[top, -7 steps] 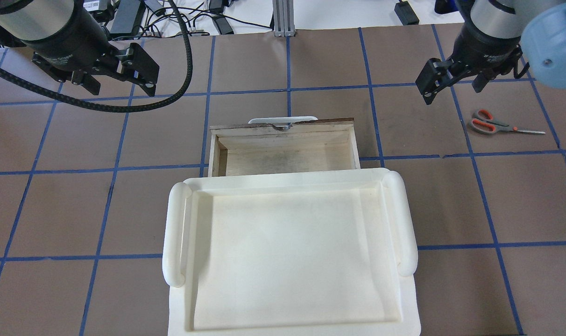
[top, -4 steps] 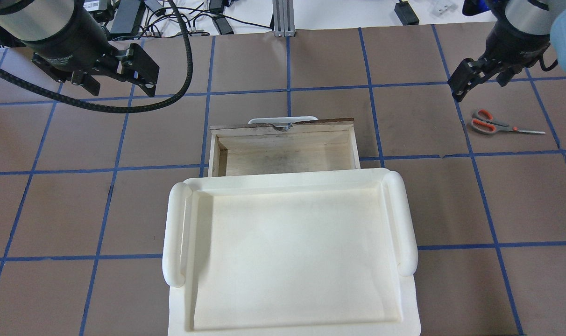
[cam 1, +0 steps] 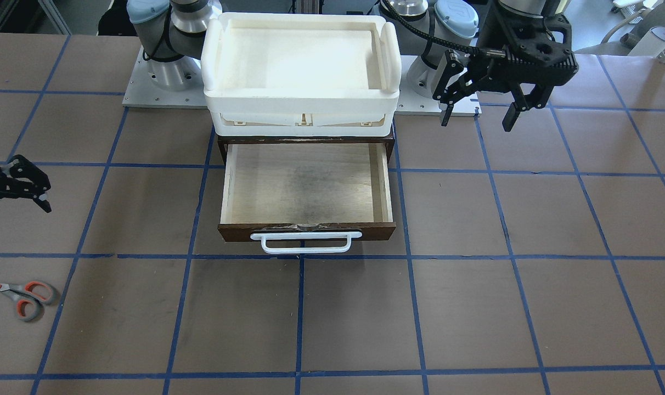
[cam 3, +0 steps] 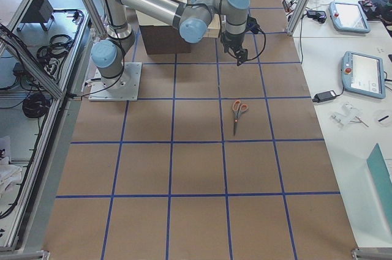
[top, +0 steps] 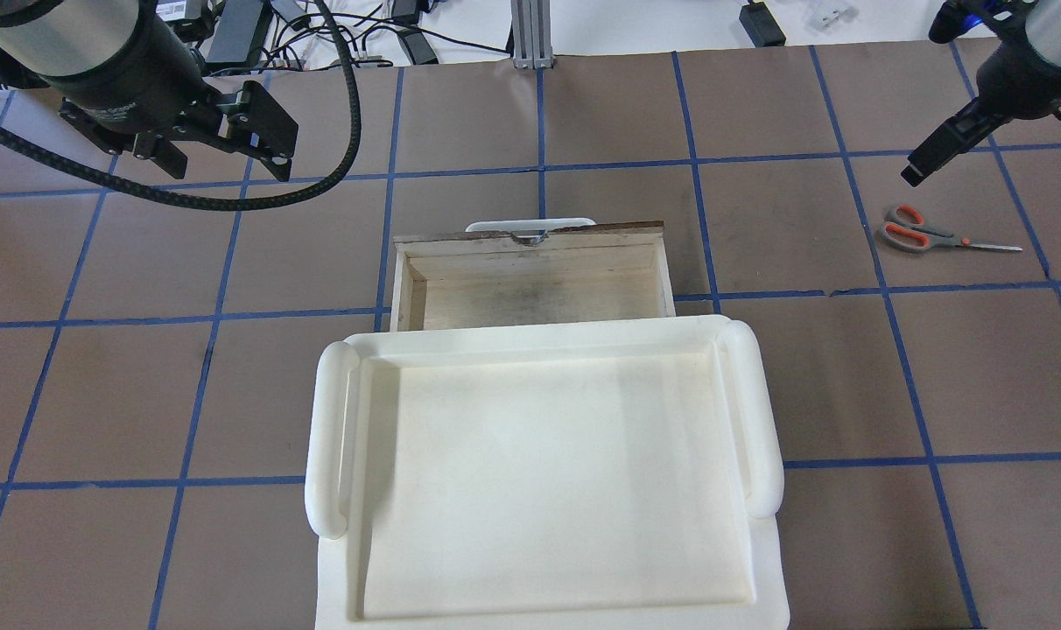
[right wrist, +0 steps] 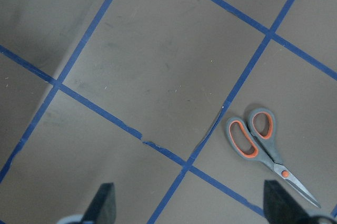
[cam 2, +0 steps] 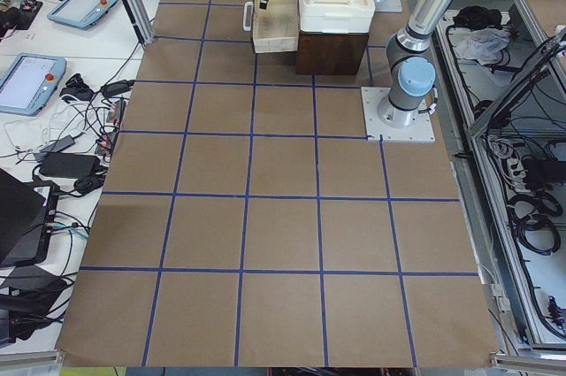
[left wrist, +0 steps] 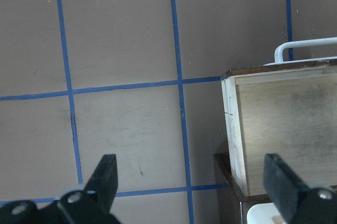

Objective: Put scissors in drawer and close it
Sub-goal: 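Lower the open right gripper over the scissors handles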

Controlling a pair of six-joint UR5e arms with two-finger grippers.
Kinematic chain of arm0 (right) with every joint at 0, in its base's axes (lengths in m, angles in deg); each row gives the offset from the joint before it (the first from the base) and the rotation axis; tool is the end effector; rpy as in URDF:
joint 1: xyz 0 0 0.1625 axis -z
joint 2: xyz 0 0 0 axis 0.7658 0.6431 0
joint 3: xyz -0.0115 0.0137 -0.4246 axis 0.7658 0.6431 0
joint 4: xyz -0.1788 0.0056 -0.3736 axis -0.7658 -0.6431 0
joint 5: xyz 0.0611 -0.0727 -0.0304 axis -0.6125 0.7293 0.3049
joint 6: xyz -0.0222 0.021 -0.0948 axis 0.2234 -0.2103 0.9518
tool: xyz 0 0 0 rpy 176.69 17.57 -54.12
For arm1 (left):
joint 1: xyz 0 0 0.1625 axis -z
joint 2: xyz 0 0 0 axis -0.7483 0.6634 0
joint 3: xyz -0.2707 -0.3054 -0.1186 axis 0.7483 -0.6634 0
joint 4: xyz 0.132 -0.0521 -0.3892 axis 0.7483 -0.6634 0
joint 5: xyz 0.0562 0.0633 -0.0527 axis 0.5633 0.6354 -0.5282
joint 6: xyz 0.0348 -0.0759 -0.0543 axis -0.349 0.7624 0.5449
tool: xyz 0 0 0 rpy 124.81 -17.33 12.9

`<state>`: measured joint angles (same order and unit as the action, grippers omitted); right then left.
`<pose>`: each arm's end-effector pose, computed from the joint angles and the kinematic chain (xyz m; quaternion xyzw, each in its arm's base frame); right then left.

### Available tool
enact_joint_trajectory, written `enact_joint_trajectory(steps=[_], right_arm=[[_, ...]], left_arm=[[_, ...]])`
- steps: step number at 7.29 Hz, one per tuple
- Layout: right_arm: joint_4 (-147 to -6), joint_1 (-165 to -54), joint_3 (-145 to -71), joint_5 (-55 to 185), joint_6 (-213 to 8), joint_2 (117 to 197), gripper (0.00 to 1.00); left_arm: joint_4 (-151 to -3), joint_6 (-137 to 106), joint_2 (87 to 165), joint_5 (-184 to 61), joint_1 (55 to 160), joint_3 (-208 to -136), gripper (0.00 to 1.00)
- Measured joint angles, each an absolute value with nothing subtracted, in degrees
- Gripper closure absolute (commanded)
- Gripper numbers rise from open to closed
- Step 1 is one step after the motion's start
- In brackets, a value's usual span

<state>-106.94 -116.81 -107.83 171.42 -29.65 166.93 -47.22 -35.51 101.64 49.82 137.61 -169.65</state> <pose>-0.0898 -0.5777 0.3985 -0.2871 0.9556 -0.0618 0.0226 -0.1270 -0.4733 0.5444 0.0396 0.9957 -0.0838 0.0023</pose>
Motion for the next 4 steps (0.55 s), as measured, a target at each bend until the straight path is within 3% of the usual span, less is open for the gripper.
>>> enact_joint_trajectory(steps=[4], right_arm=[[-116.3, -112.1, -107.8, 175.4, -3.6, 158.6, 0.00]], left_arm=[[-47.2, -35.5, 101.7, 49.8, 137.6, -169.7, 0.00]])
